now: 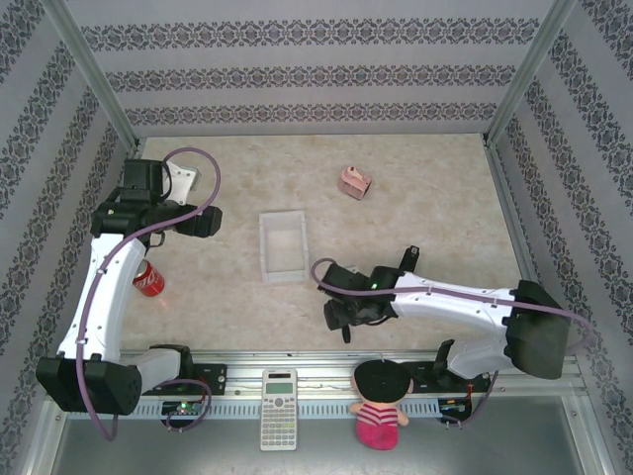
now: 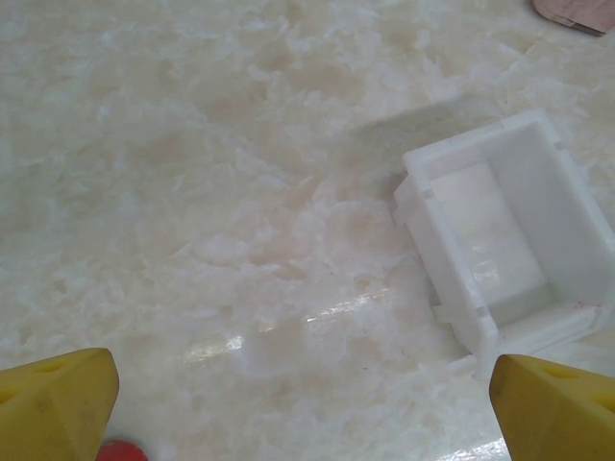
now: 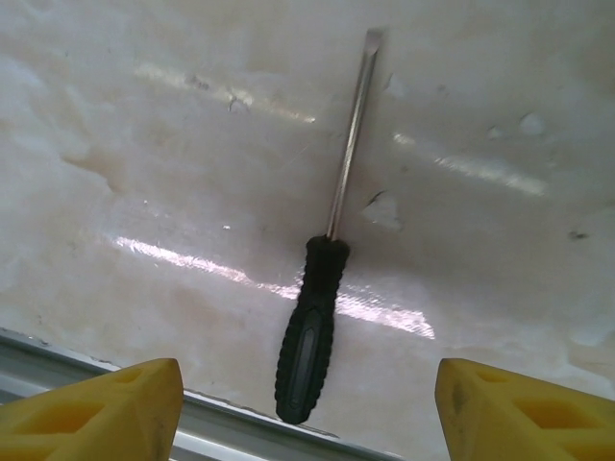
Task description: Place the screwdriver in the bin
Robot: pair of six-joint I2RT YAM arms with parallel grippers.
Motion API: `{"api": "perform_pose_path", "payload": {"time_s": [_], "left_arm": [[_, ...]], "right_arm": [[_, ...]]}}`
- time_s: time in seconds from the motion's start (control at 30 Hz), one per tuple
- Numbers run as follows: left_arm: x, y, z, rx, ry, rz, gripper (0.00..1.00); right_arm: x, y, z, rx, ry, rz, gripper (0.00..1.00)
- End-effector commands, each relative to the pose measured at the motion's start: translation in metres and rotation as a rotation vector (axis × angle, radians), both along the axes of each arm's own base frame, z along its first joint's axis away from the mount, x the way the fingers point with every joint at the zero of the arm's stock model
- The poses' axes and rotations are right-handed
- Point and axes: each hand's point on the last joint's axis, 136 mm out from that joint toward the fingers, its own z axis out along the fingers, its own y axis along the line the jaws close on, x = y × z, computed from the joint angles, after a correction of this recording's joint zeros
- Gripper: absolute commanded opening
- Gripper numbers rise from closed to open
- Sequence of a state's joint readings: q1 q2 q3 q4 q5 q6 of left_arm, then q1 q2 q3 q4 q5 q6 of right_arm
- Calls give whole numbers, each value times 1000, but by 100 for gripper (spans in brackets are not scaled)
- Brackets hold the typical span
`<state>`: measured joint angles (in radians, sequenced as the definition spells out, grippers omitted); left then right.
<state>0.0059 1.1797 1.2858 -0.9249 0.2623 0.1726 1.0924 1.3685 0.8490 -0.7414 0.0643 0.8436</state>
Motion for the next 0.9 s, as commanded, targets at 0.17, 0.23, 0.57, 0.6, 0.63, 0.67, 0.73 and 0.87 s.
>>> {"api": "perform_pose_path", "payload": {"time_s": [0.17,0.23,0.57,0.6,0.63,0.67,0.73,0.87], "left_arm": [[-4,-10,1,-31,-3,-38,99],[-6,-10,0,-31,6,-37,99],[-23,-13,-6,-35,19,-55,99],[-24,-14,-6,-37,21,-59,99],[-25,-14,-7,-36,21,-60,99],[-26,-13,-7,-34,20,-60,99],[-27,-13,-8,-34,24,-60,99],[-28,-12,-4,-25,16,-62,99]], "right_arm": [[-10,1,-35,-39,17,-56,69],[-12,-1,-39,-49,27,-58,66],[-19,-12,-46,-70,43,-63,60],[-19,-14,-47,-73,45,-67,59],[-19,-14,-47,-73,47,-66,59],[-20,-13,-47,-75,49,-65,59],[-20,-13,-47,-78,52,-62,59],[-21,-15,-46,-97,53,-53,55]]}}
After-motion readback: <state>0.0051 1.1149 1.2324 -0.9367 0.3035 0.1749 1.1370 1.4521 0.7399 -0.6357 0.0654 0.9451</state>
